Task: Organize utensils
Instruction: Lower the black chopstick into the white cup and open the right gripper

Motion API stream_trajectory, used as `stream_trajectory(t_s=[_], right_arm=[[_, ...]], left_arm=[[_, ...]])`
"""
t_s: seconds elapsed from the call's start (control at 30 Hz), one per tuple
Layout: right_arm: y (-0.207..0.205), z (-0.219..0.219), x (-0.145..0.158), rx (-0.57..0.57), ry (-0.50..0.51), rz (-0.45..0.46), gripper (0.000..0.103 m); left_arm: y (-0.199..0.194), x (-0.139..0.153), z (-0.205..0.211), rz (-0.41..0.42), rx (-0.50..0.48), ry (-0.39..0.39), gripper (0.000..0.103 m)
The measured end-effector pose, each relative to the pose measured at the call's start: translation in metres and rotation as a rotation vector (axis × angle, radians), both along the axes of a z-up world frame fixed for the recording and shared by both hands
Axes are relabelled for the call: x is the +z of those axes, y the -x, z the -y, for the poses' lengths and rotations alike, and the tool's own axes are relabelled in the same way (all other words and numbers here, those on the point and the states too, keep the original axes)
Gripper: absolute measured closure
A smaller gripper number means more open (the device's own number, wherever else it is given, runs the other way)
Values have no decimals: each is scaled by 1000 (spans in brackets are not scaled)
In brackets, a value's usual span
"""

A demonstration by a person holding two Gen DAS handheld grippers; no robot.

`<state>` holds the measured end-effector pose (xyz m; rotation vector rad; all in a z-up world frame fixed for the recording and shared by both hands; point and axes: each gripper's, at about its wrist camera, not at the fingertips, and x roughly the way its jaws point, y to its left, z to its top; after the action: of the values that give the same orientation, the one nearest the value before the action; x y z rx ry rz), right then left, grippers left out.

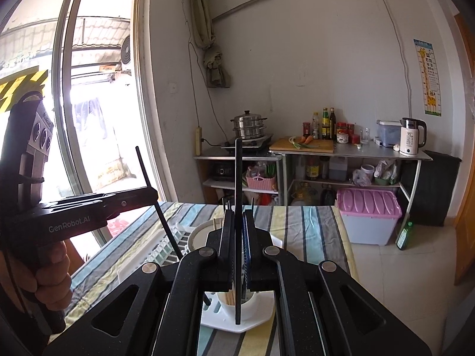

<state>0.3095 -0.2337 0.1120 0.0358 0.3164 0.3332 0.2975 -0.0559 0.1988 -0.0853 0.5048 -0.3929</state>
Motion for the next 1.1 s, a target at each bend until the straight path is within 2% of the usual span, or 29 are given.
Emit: stream_trajectory(t_s=[0.33, 0.73, 1.1], right_arm=[[-43, -11, -9, 10, 0, -15, 98], [-84, -9, -53, -3, 3, -131, 98], [-103, -17, -66, -6, 15, -167, 98]], left_arm=[[-38, -16, 4, -42, 7, 11, 98], [-73, -66, 3, -161, 28, 21, 98], [-92, -77, 6, -176, 52, -7, 98]])
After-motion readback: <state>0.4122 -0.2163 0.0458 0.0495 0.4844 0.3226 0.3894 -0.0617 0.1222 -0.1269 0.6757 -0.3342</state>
